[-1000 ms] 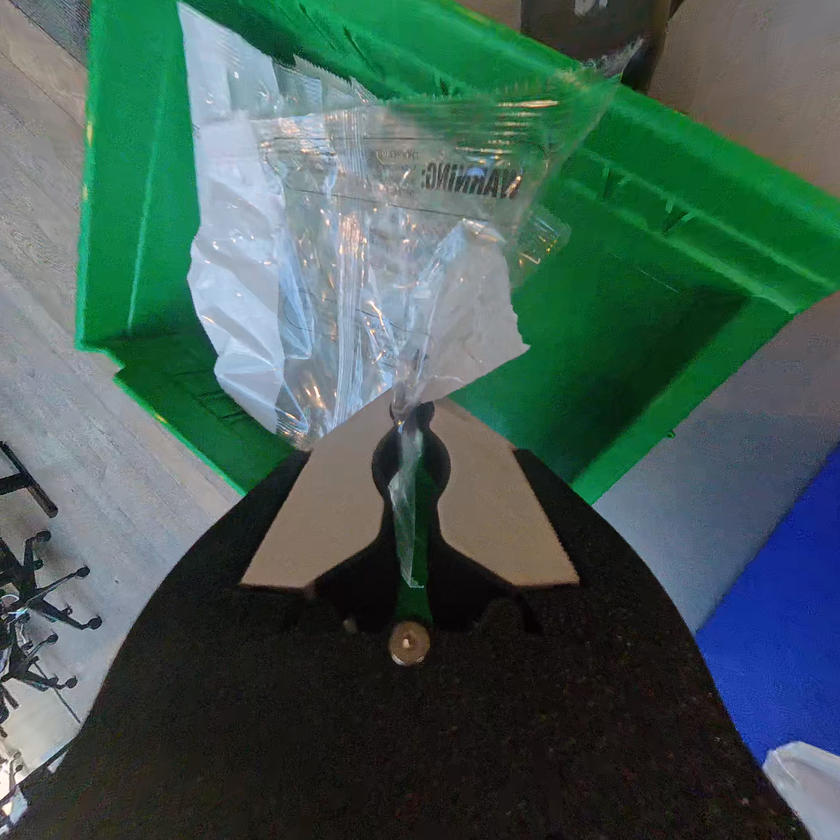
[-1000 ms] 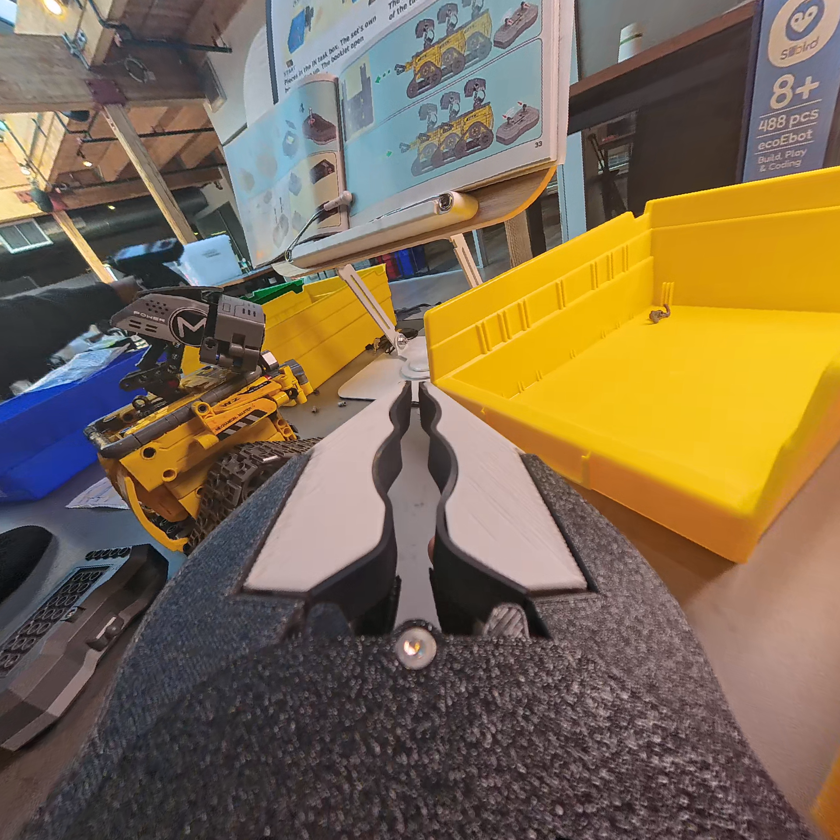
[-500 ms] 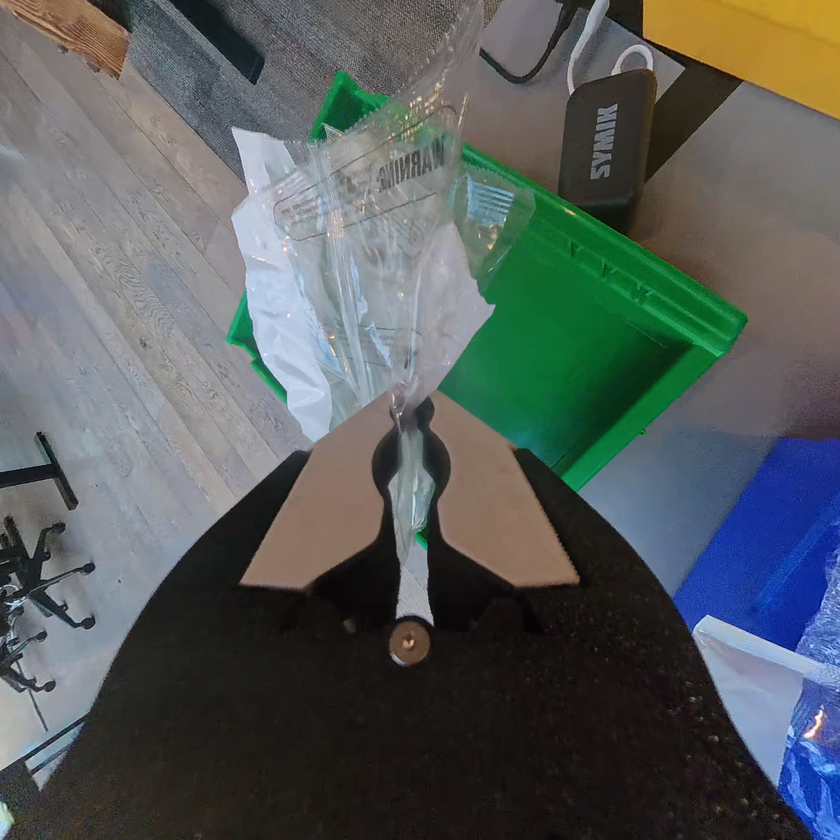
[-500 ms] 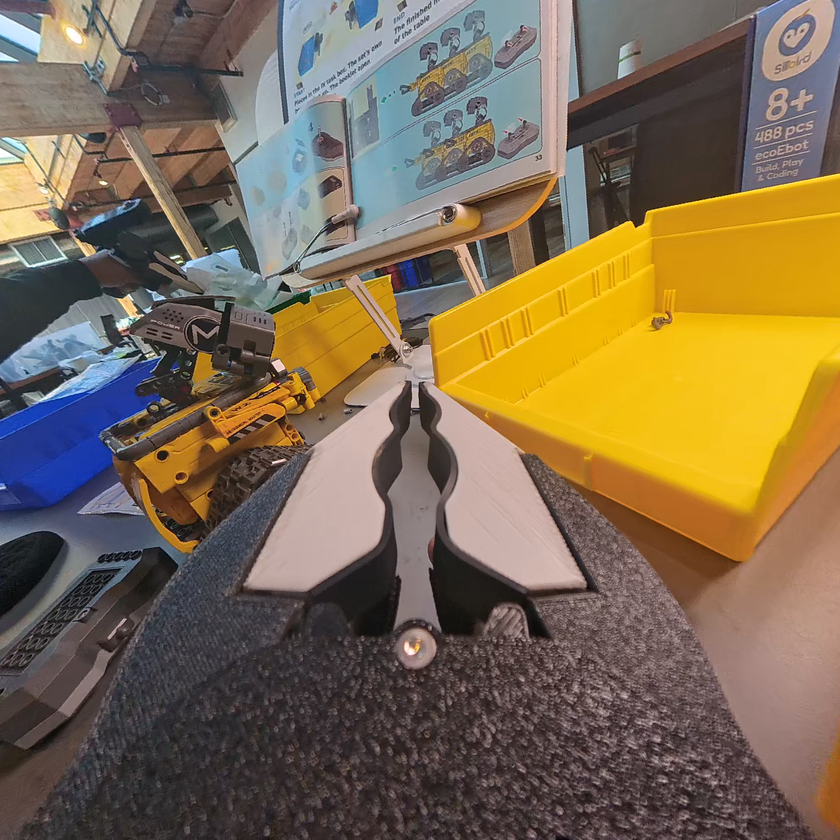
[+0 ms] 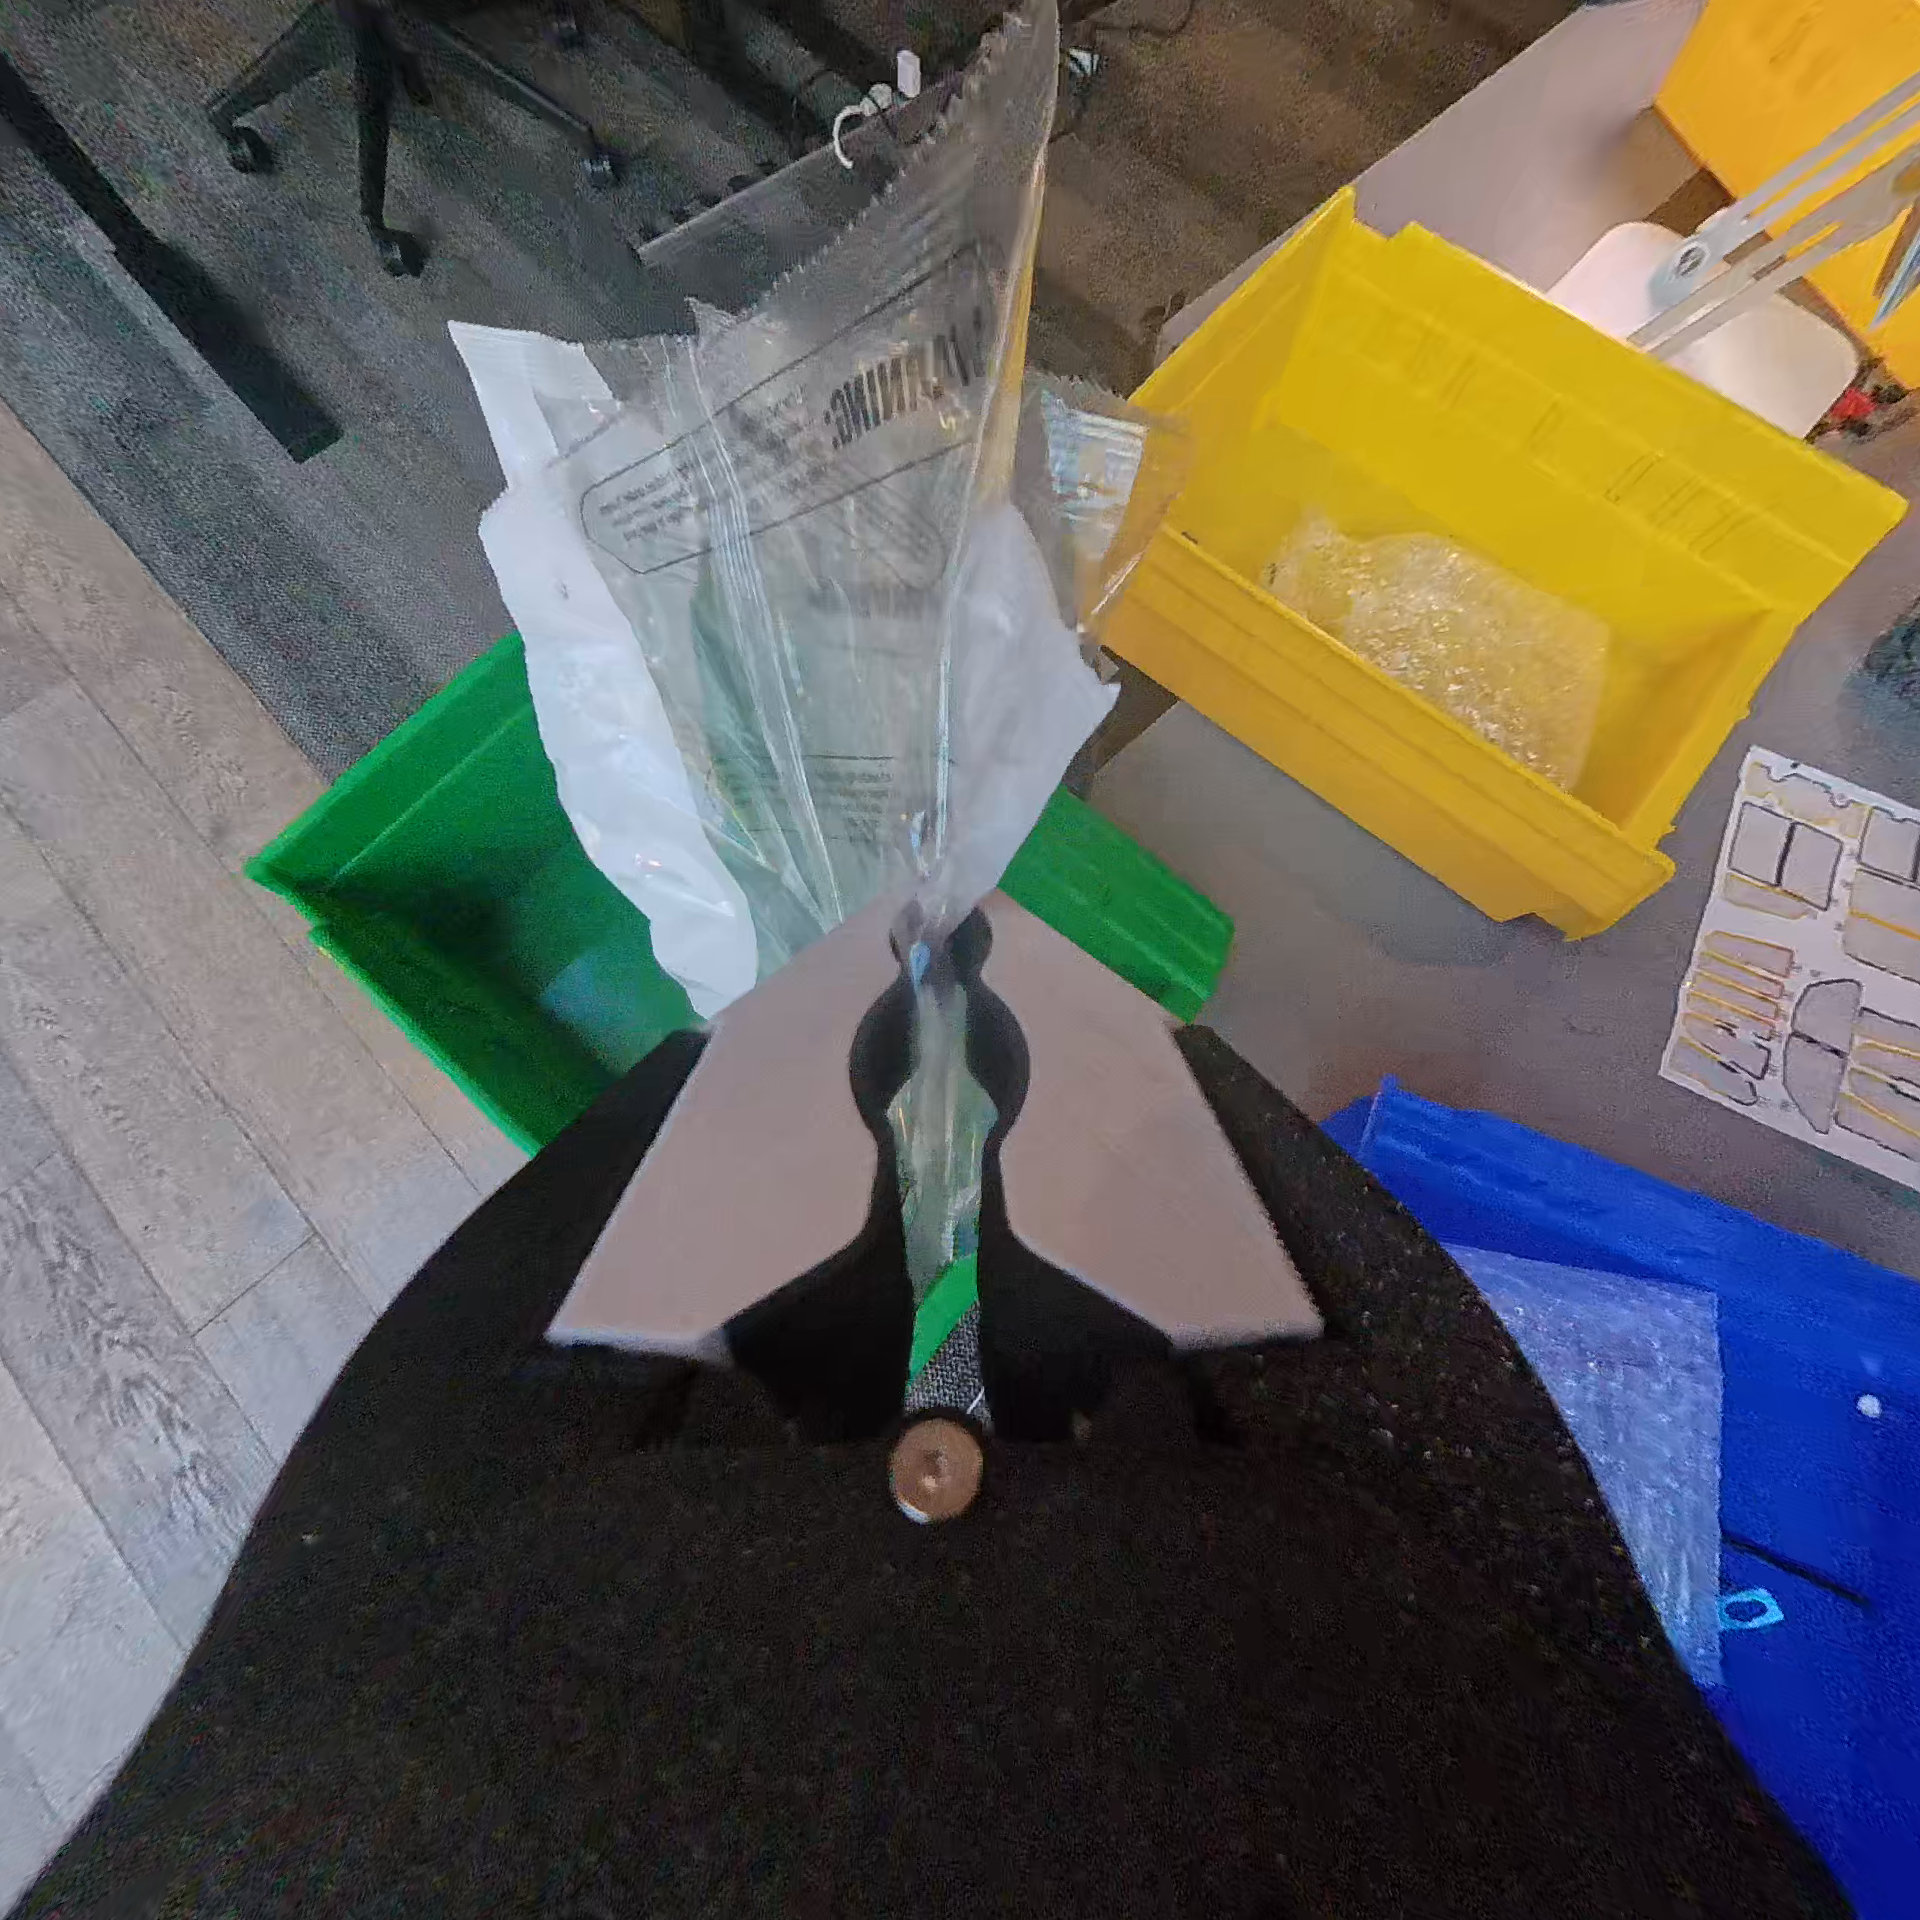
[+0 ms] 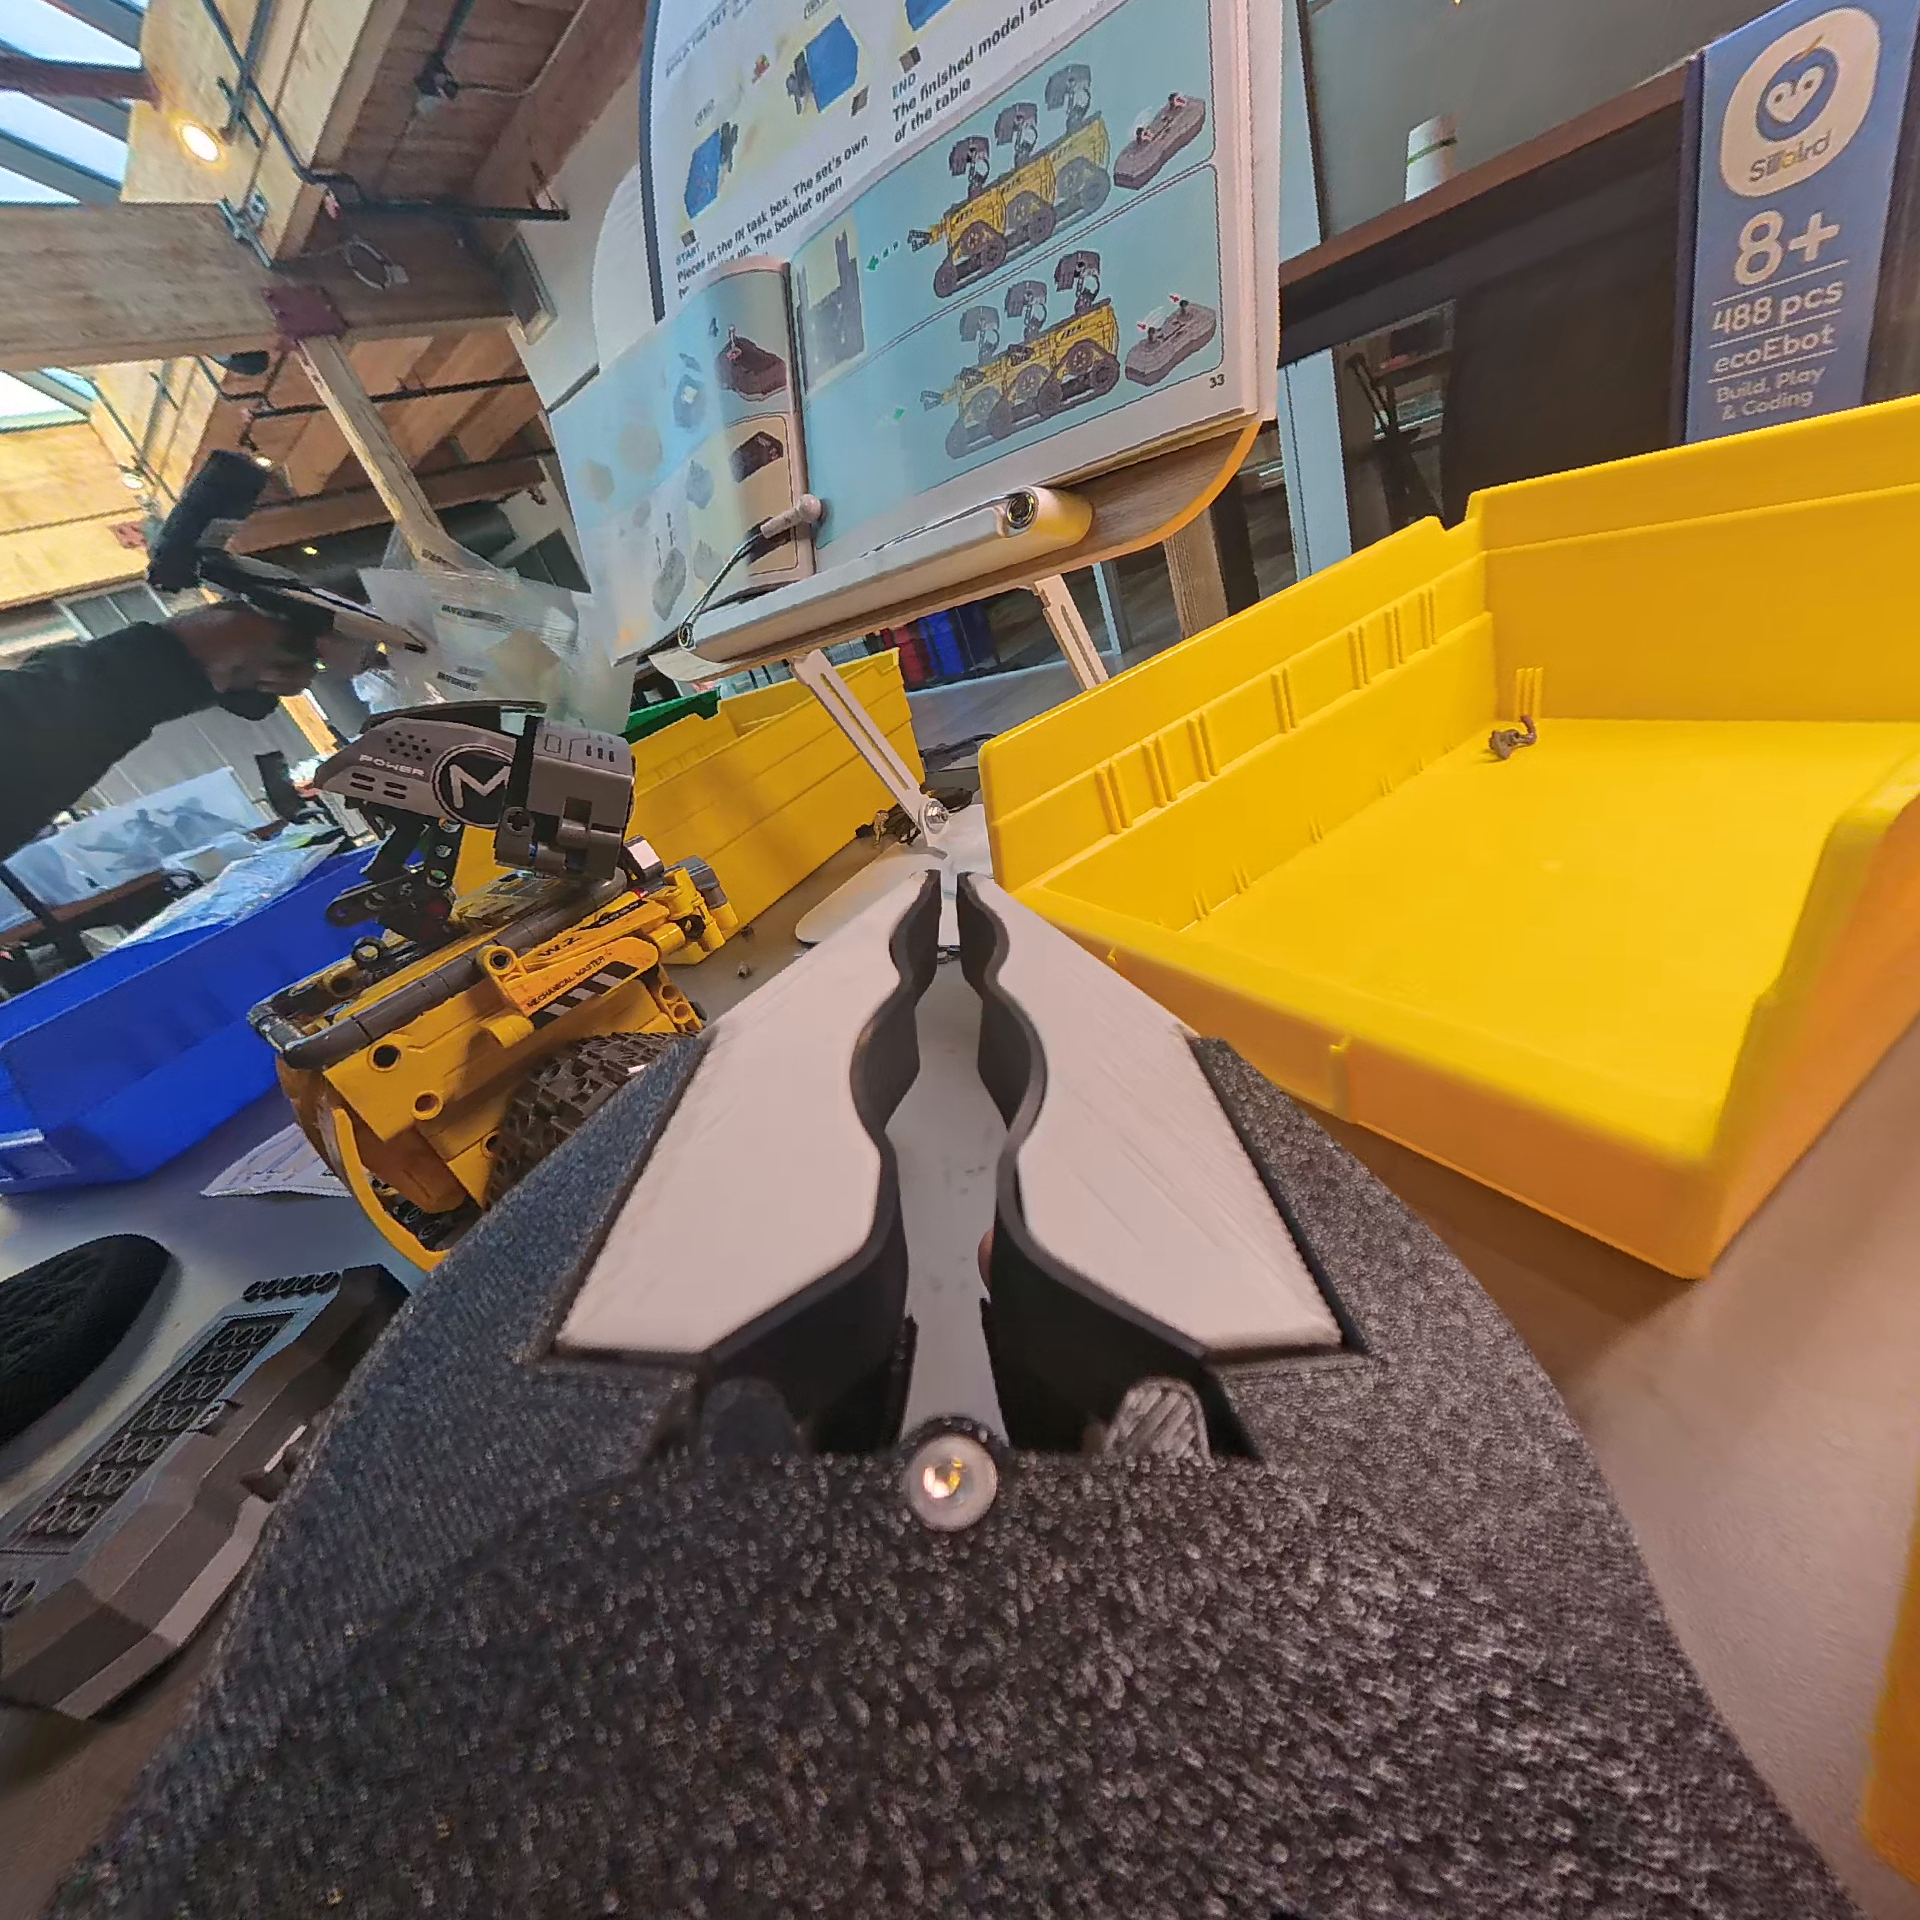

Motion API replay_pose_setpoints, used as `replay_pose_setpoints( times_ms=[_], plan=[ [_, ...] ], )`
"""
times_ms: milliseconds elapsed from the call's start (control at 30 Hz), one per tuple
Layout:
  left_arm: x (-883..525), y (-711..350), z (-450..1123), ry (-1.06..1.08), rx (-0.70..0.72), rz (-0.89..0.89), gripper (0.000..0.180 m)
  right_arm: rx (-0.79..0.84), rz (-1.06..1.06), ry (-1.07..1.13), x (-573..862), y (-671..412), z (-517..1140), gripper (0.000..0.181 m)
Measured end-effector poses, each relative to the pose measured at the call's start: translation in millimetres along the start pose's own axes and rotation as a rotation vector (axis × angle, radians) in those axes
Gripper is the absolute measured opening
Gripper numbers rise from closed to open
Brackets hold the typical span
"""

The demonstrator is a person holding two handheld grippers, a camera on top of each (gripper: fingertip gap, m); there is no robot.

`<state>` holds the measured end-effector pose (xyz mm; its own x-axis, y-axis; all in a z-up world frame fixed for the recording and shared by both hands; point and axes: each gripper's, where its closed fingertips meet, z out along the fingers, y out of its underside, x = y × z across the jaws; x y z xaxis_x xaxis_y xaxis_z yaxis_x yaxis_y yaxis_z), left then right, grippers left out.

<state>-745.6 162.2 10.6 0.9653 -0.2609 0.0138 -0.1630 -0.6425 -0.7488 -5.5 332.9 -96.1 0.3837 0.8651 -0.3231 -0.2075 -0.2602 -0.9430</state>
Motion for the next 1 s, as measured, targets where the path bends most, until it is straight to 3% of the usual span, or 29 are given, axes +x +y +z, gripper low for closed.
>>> replay_pose_setpoints(
  times_ms=[233, 433, 533, 667, 733, 833, 1000],
  plan=[
    [8, -12, -18, 0.072, 0.107, -0.048, 0.000, 0.016, 0.016, -0.005, 1, -2, -2, 0.003],
    [-9, -5, -5, -0.076, 0.038, 0.029, 0.000, 0.027, 0.026, -0.010, 1, -4, -3, 0.003],
    [-24, 11, 22, -0.262, -0.073, 0.212, 0.000, 0.033, 0.024, -0.010, 1, -4, -3, 0.003],
    [-38, 63, 73, -0.414, -0.344, 0.452, 0.000, 0.036, 0.022, -0.012, 0, -5, -4, 0.002],
    [-37, 81, 94, -0.418, -0.411, 0.461, 0.014, 0.038, 0.020, -0.013, 0, -5, -4, 0.002],
    [-22, 95, 106, -0.332, -0.469, 0.397, 0.051, 0.039, 0.021, -0.022, -2, -5, -5, 0.003],
    [12, 62, 67, -0.220, -0.383, 0.246, 0.079, 0.052, 0.035, -0.048, -5, -7, -7, 0.003]
  ],
)
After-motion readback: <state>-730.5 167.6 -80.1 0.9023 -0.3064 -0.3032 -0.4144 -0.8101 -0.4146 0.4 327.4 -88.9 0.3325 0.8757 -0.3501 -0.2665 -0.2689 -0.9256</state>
